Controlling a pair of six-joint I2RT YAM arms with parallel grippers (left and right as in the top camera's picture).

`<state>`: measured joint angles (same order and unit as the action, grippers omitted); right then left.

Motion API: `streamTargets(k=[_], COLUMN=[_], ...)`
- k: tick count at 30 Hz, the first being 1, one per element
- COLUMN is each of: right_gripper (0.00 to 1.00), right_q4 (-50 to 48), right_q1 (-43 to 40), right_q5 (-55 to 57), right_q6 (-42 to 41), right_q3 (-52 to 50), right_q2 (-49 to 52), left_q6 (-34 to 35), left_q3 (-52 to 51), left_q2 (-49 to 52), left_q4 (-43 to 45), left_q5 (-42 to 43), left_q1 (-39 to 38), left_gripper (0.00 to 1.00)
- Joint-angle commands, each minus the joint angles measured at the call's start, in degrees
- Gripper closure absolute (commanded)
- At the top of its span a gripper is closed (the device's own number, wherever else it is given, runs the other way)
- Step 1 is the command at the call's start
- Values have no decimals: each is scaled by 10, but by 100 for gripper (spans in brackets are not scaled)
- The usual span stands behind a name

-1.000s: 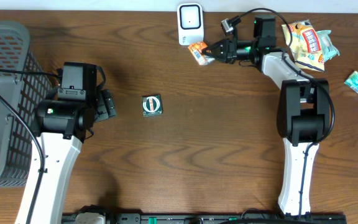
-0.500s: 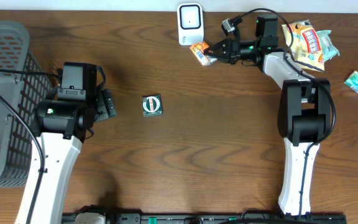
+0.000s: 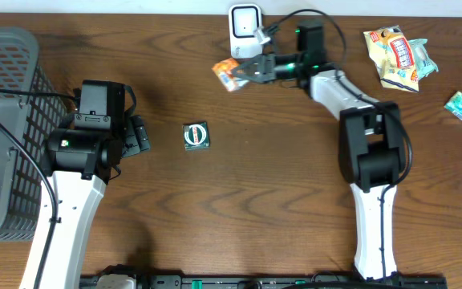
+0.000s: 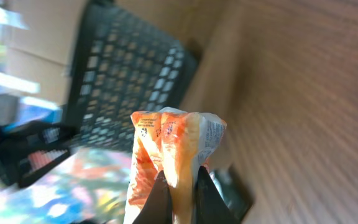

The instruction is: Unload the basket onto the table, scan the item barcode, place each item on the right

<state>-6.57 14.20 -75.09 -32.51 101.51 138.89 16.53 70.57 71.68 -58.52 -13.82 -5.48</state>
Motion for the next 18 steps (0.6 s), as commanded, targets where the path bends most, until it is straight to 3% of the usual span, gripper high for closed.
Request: streamTargets(k=[1, 6, 10, 15, 18], right_gripper=[99, 99, 99, 99, 99], right_q4=[-3, 17, 105, 235, 252], right_q1=[22, 45, 57, 85, 111], right_q5=[122, 208, 323, 586, 766], right_q6=[43, 106, 193, 359, 457], right_q3=[0, 0, 0, 0, 0], right_q2=[-25, -44, -77, -151, -189], left_q6=[3, 3, 3, 3, 3], left_q3=[8, 8, 8, 8, 8], left_q2=[2, 2, 2, 2, 2], left_q4=[-2, -2, -2, -2, -2], left_q5=[-2, -2, -2, -2, -2], left_q1=[-1, -1, -1, -1, -1], left_gripper=[2, 2, 2, 2, 2])
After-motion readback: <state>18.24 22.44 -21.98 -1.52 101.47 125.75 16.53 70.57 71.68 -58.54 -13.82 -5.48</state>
